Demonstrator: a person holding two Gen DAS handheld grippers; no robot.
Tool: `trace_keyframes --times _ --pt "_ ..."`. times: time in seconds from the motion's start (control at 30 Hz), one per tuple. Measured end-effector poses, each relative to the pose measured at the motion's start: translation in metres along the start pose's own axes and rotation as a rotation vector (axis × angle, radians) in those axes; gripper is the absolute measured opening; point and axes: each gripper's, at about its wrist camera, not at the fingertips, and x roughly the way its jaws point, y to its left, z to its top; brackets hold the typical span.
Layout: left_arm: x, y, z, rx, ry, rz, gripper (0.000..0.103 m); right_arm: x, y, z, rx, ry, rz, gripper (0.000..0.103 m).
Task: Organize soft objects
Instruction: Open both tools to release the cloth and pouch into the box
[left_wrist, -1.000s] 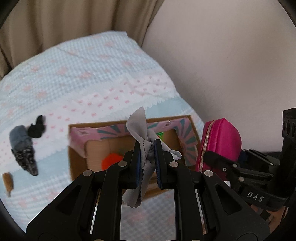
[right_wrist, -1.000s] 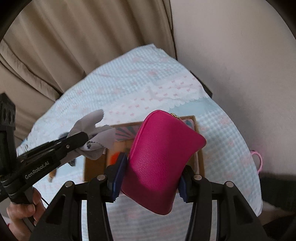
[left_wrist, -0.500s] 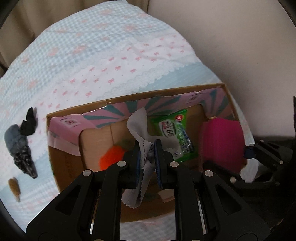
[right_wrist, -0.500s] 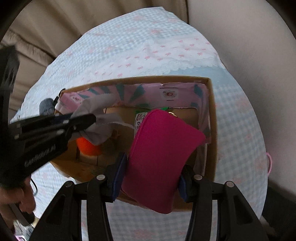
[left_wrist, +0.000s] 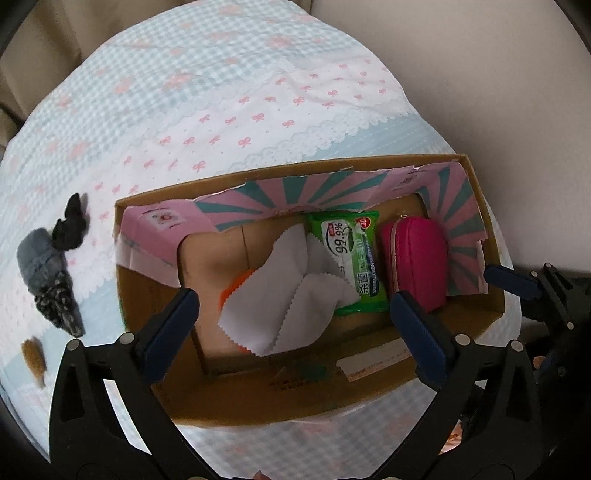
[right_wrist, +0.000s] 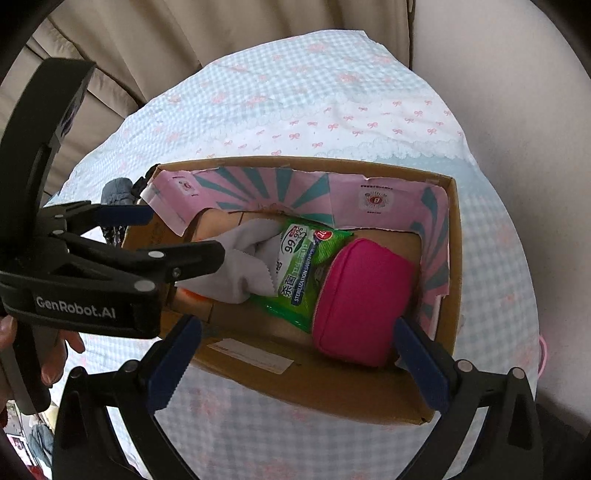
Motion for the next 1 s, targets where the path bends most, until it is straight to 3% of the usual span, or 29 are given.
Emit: trace_keyframes --times 0.27,0.43,0.8,1.0 --pt "-0.021 0.003 -0.014 -0.002 -0.035 0.009 0.103 -0.012 0.009 -0.006 -0.016 -0.029 -0.007 0.103" --pt "-0.053 0.011 -0.025 -0.006 -0.103 0.022 0.103 -0.028 0.019 -0.011 -0.012 -0.047 -0.021 0.103" --pt "-0.160 0.041 -0.062 -0.008 -0.248 -0.014 0.103 -0.112 0.065 -0.018 0.043 -0.162 -0.125 0.103" --pt "-0.228 0.058 -0.095 0.025 -0.357 -0.013 0.103 -0.171 0.105 -0.028 0.087 -0.268 -0.191 0.103"
